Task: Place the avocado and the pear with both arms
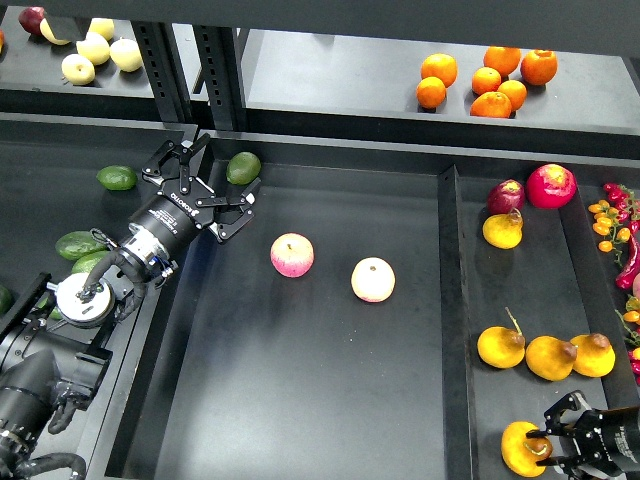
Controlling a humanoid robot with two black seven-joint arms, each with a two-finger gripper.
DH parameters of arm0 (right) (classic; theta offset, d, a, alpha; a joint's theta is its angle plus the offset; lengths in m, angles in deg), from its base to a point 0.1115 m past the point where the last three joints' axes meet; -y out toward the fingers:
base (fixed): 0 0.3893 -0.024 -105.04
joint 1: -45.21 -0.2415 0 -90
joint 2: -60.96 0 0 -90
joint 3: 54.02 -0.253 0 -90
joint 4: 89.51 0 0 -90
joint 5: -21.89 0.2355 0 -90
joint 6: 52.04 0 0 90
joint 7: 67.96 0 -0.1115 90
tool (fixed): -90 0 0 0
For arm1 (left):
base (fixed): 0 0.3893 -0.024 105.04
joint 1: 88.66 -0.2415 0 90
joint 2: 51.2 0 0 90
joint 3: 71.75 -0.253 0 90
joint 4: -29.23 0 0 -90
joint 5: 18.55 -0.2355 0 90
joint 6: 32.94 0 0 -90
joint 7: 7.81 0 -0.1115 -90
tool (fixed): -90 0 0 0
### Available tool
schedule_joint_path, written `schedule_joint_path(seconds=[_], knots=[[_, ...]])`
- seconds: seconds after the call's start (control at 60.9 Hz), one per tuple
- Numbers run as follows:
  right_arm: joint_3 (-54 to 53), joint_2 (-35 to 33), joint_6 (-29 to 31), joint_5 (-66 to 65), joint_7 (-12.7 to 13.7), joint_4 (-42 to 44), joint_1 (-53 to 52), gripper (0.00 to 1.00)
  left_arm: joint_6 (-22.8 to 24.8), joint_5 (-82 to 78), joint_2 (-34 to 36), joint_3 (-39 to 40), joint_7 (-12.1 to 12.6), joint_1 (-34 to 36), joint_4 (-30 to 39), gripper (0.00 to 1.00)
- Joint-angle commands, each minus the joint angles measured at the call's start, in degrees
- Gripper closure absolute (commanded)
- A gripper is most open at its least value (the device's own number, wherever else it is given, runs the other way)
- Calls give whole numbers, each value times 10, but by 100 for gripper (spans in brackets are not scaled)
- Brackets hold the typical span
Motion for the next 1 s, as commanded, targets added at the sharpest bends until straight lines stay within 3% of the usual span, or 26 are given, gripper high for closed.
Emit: schedule_joint_path(seconds=[0.0,0.361,0.509,0.624,0.985], knots=[[-1,6,0,-14,0,4,3,84,0,0,0,0,0,0,0,1],[-1,5,0,-26,0,13,11,54,0,0,0,0,0,0,0,1],[-1,-2,0,-28,0,10,11,31,0,-1,0,0,0,0,0,1],[-2,-13,0,-25,0,3,9,0,0,-1,0,0,0,0,0,1],[-19,-94,0,37,0,-42,-3,0,0,0,0,10,0,0,-2,1]])
